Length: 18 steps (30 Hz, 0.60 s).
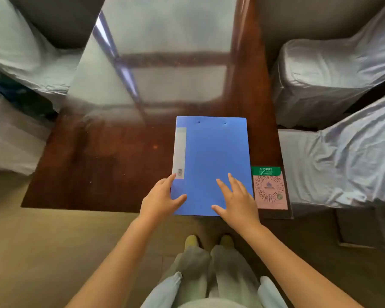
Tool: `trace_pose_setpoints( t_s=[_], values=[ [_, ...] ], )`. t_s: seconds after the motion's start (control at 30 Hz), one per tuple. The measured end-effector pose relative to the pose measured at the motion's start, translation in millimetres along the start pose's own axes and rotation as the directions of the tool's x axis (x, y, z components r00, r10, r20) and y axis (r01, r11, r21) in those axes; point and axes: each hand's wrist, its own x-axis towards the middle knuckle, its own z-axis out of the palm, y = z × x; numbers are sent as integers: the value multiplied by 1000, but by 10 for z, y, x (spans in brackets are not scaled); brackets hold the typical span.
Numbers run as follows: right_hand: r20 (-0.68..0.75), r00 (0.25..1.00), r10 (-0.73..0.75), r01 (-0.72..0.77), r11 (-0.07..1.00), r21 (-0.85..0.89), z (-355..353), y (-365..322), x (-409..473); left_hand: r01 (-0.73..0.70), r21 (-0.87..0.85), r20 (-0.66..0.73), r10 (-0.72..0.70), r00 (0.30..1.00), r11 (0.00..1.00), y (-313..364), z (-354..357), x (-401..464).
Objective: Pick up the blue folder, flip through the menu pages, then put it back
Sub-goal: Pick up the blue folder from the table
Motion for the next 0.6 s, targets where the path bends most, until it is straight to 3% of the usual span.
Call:
trace_pose_setpoints(
  t_s=[0.13, 0.33, 0.6],
  values=[
    [31, 999, 17, -15, 999, -45, 184, -35, 5, 125, -151, 104, -110, 988, 981, -35, 62, -20],
    [-17, 999, 36, -37, 998, -52, 373, -44, 13, 225, -295, 110, -201, 973, 929, -27, 128, 30],
    [-49, 999, 16, -19, 998, -62, 427, -31, 27, 301, -668, 217, -209, 954, 681, -177, 95, 21]
  ],
)
